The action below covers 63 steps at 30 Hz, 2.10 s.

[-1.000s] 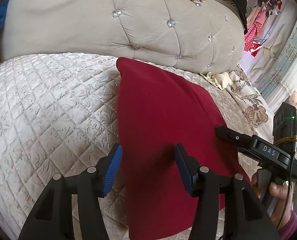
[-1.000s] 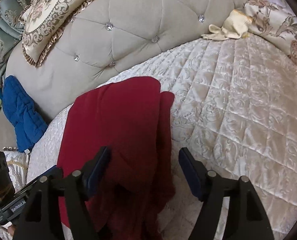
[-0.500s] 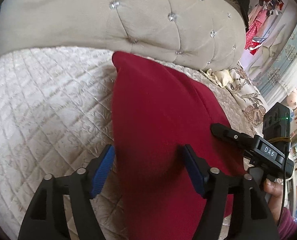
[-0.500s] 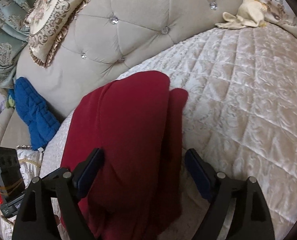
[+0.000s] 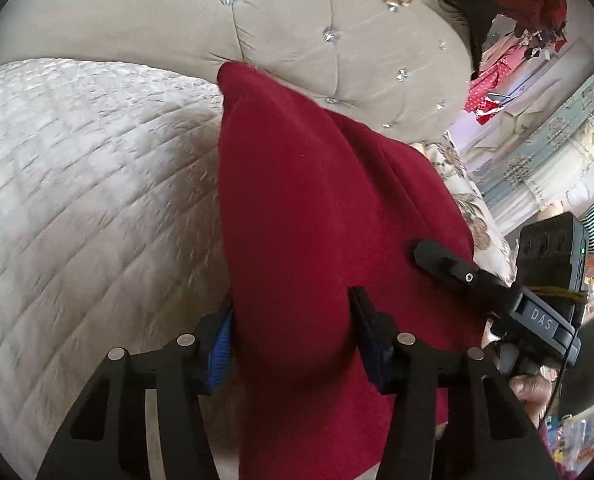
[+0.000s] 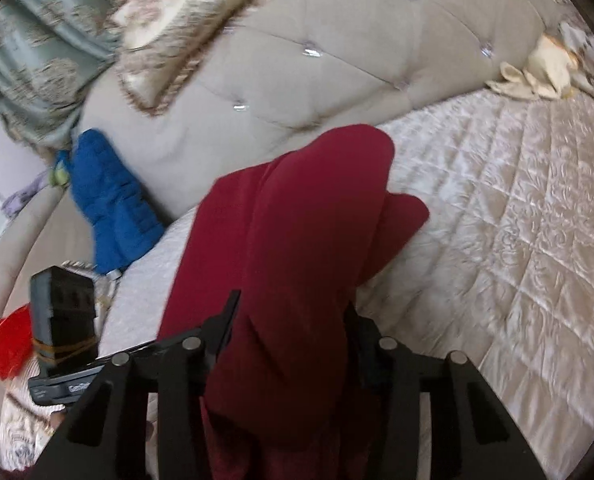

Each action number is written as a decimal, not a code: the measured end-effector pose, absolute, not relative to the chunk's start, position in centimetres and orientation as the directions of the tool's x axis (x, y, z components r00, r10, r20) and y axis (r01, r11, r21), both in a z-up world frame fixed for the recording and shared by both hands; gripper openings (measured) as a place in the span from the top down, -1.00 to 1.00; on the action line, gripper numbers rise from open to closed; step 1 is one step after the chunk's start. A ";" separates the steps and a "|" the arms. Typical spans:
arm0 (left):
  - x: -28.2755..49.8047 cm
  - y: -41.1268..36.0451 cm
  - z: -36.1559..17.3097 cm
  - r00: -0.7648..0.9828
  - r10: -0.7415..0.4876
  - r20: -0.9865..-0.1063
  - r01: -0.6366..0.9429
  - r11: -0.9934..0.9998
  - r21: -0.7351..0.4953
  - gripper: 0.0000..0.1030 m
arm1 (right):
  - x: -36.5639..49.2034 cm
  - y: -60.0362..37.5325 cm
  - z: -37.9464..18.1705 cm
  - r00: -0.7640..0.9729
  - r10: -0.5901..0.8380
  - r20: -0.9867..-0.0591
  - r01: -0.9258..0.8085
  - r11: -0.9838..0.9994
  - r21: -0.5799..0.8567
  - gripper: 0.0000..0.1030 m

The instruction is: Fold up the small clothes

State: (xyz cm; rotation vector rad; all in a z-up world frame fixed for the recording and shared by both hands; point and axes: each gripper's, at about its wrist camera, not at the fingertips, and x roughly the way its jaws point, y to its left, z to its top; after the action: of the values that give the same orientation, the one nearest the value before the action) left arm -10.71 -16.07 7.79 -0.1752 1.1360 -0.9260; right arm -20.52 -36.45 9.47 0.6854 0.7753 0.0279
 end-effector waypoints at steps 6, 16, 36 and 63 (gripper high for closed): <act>-15.5 -11.4 7.1 0.165 -0.586 -0.794 0.498 0.744 -0.445 0.40 | -22.6 -31.7 8.1 0.614 0.302 -0.729 0.221 0.821 0.526 -0.10; -18.1 -8.7 9.1 0.373 -0.525 -0.765 0.461 0.821 -0.338 0.29 | -29.3 -29.9 13.9 0.675 0.149 -0.722 0.209 0.901 0.381 -0.20; -21.3 -6.8 13.2 0.569 -0.413 -0.711 0.450 0.880 -0.151 0.29 | -29.9 -21.8 13.6 0.608 -0.029 -0.793 0.153 0.985 0.081 -0.04; -22.7 -7.6 15.1 0.637 -0.355 -0.685 0.434 0.899 -0.063 0.29 | -30.9 -22.6 17.6 0.703 -0.127 -0.700 0.285 0.952 0.113 -0.75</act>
State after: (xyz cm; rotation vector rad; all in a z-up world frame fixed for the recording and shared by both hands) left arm -22.69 -7.55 15.06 0.1112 0.7567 -0.4518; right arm -30.90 -22.57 17.57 0.2200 0.7581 -0.2312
